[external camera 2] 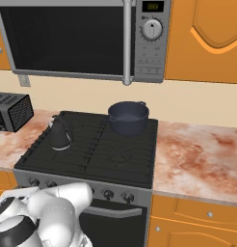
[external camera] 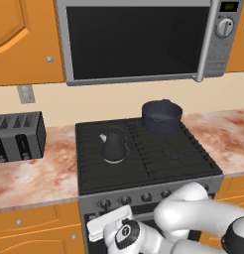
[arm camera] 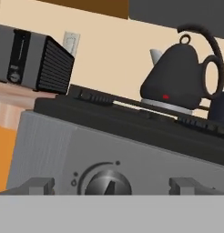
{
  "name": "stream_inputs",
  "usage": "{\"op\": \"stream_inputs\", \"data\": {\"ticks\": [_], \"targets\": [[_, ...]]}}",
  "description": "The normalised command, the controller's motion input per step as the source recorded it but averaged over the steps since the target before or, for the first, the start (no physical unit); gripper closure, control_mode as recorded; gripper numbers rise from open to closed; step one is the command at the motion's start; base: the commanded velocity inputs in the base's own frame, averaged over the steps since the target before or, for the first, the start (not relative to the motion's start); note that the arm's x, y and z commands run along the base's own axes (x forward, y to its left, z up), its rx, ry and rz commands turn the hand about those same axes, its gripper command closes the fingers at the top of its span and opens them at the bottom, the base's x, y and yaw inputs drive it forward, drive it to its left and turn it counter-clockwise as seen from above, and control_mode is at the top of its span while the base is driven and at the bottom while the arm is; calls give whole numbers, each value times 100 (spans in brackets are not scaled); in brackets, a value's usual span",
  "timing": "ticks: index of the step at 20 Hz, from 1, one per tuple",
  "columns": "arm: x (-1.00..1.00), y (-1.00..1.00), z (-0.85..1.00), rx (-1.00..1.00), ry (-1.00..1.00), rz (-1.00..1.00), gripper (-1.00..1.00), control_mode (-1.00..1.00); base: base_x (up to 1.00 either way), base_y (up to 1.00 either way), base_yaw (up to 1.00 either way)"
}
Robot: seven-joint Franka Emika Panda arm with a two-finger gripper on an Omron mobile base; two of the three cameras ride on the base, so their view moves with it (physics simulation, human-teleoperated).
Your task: Pick the kettle from the counter and place it on a stove burner. Then turn the burner on.
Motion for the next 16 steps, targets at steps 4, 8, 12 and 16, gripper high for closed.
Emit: {"op": "stream_inputs", "data": {"ticks": [4,8,12,16], "targets": [[37,-2,-1,0,0,0,-100,-100,0,0,0],[25,-7,-20,0,0,0,-100,-100,0,0,0],[4,-23,-28,0,0,0,-100,-100,0,0,0],[0,-15,-37,0,0,0,-100,-100,0,0,0]]}}
